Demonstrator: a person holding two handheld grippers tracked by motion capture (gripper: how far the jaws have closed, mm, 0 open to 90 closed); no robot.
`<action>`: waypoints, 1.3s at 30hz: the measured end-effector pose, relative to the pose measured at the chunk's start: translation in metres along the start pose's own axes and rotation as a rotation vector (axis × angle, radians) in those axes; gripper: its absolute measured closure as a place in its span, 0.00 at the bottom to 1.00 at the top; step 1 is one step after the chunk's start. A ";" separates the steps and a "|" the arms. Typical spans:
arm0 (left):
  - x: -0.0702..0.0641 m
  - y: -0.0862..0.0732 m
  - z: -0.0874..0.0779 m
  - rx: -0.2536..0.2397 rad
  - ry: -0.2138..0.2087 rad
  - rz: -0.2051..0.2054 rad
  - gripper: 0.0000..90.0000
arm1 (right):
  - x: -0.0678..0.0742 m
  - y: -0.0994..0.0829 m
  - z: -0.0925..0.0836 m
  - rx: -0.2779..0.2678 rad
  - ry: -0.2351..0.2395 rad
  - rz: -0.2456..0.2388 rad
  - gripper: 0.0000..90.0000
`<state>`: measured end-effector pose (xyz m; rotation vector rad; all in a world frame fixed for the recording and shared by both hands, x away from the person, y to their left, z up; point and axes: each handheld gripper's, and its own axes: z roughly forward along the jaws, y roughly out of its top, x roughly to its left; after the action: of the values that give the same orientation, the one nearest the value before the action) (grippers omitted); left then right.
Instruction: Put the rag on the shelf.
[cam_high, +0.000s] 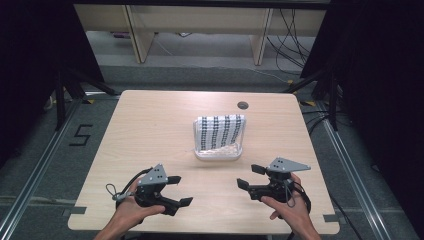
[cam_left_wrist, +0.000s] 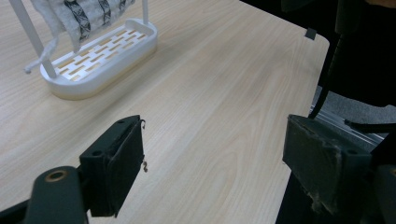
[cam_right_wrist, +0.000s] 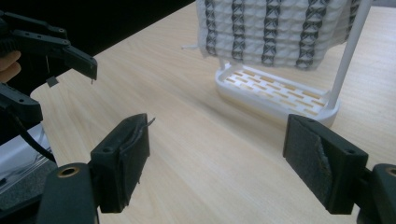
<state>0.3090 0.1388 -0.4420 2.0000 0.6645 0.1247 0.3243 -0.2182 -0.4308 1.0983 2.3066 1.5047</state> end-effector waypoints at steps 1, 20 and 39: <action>-0.001 -0.001 0.000 0.001 0.008 -0.001 0.22 | 0.002 -0.002 -0.001 0.001 -0.005 0.017 0.27; -0.003 -0.030 0.003 0.052 0.033 0.002 0.22 | 0.005 -0.029 -0.002 0.030 -0.022 -0.034 0.24; -0.004 -0.058 0.005 0.136 0.093 0.029 0.22 | 0.016 -0.060 -0.005 0.145 -0.090 -0.057 0.24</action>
<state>0.2839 0.1540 -0.4919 2.1457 0.7201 0.1955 0.2817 -0.2243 -0.4756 1.1010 2.3951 1.2586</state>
